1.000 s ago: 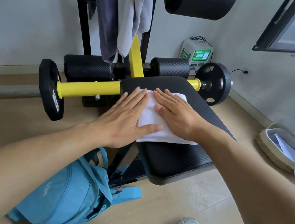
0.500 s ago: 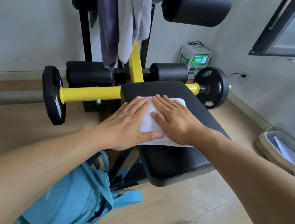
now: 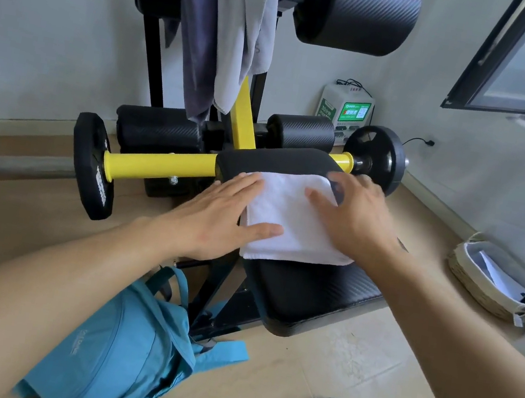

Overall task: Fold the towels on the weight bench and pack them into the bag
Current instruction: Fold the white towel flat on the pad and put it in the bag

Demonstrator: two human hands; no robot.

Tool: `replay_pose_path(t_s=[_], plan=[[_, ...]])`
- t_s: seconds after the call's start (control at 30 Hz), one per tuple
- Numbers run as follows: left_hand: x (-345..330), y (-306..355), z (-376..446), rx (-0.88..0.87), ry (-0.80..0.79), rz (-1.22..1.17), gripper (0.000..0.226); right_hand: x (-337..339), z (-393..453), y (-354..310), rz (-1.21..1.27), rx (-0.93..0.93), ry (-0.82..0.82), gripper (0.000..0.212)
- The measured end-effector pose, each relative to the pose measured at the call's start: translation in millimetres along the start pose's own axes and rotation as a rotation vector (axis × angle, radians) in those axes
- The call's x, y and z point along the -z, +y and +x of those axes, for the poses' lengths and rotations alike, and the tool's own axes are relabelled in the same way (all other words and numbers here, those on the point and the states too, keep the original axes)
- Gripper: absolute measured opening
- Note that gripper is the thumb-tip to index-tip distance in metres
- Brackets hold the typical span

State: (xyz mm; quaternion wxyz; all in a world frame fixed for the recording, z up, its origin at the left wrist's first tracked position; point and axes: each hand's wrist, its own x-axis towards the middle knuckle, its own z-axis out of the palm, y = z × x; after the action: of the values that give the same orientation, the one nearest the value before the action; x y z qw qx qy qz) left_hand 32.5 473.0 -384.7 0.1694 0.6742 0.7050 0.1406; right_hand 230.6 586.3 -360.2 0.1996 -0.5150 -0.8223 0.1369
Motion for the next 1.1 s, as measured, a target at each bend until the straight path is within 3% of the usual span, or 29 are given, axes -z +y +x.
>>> replay_pose_path(t_s=[0.07,0.13,0.2,0.3,0.37,0.43,0.5,0.57,0.63,0.77,0.83,0.93,1.1], plan=[[1.4,-8.7,-1.6,-0.023,0.037,-0.028,0.101,10.3,-0.8,3.7,-0.043,-0.197,-0.062,0.058],[1.0,-15.1,-1.7,-0.038,0.07,-0.059,0.095,13.5,-2.8,5.0,-0.013,-0.254,-0.189,0.068],[0.4,-16.8,-1.7,-0.045,0.096,-0.076,0.091,14.0,-7.1,2.0,0.063,-0.259,-0.255,0.065],[3.2,-14.4,-2.0,-0.035,0.19,-0.115,0.087,17.3,-11.5,-8.2,0.269,-0.219,-0.216,0.046],[7.0,-12.4,-2.1,-0.023,0.337,-0.172,0.08,19.9,-12.6,-14.6,0.404,-0.15,-0.139,0.042],[13.4,-13.5,-0.9,0.001,0.466,-0.292,0.077,24.3,-15.2,-20.3,0.56,-0.061,-0.104,0.04],[22.1,-15.7,0.0,0.019,0.514,-0.499,0.09,31.3,-18.0,-23.9,0.705,0.04,-0.129,0.039],[32.9,-16.7,-2.8,0.013,0.487,-0.708,0.107,40.8,-21.9,-27.4,0.828,0.139,-0.2,0.039],[45.1,-16.6,-10.4,-0.064,0.367,-0.839,0.11,47.5,-24.8,-28.8,0.923,0.193,-0.278,0.041],[60.5,-10.3,-24.9,-0.2,0.052,-0.943,0.079,50.7,-24.8,-26.3,0.931,0.227,-0.407,0.041],[60.1,-3.8,-28.5,-0.21,-0.024,-0.978,0.061,48.6,-24.8,-23.8,0.905,0.221,-0.464,0.043],[53.6,8.3,-29.1,-0.166,0.04,-0.984,0.029,47.0,-26.6,-24.8,0.864,0.225,-0.53,0.047],[47.7,15.0,-26.4,-0.074,0.107,-1.039,0.032,40.4,-26.6,-20.4,0.729,0.121,-0.553,0.05]])
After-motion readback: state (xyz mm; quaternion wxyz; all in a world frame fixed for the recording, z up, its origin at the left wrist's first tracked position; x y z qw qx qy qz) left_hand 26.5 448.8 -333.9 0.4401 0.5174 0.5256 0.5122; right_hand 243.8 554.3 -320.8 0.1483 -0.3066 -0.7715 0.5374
